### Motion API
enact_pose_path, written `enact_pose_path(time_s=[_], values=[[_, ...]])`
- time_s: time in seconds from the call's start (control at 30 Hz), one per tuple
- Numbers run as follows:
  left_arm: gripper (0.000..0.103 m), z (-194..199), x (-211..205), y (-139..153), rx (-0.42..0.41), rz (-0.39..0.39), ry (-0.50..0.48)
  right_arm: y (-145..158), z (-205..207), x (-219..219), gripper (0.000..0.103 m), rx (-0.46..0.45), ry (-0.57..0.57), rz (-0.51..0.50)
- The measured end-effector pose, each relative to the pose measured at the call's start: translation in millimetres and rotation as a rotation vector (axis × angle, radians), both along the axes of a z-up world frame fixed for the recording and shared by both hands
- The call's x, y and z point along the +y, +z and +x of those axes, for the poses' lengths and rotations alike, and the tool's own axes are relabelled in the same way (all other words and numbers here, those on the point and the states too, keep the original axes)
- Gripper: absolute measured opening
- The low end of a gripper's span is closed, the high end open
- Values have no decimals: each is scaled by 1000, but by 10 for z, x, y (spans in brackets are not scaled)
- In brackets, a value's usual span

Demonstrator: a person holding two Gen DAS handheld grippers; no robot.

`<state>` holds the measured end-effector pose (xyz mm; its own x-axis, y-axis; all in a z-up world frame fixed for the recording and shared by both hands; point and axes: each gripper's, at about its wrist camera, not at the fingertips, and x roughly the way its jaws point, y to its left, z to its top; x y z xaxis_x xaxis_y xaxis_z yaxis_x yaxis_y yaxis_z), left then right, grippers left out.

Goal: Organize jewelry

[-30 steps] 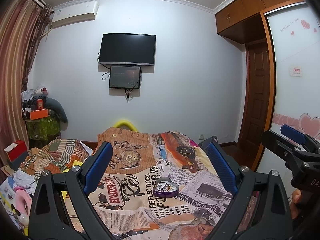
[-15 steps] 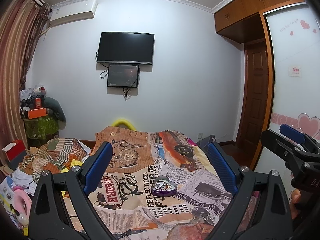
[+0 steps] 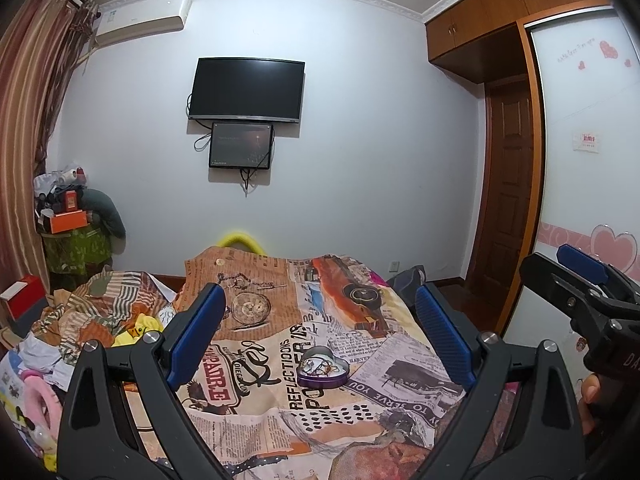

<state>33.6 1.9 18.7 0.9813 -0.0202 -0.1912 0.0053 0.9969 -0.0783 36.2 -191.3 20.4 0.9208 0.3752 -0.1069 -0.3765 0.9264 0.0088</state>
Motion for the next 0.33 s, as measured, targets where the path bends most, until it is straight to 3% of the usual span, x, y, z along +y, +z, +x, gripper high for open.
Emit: enact_pose_path(time_s=[0.33], values=[[96, 54, 16, -58, 10, 5, -2, -33, 50, 40, 103, 17, -1, -10]])
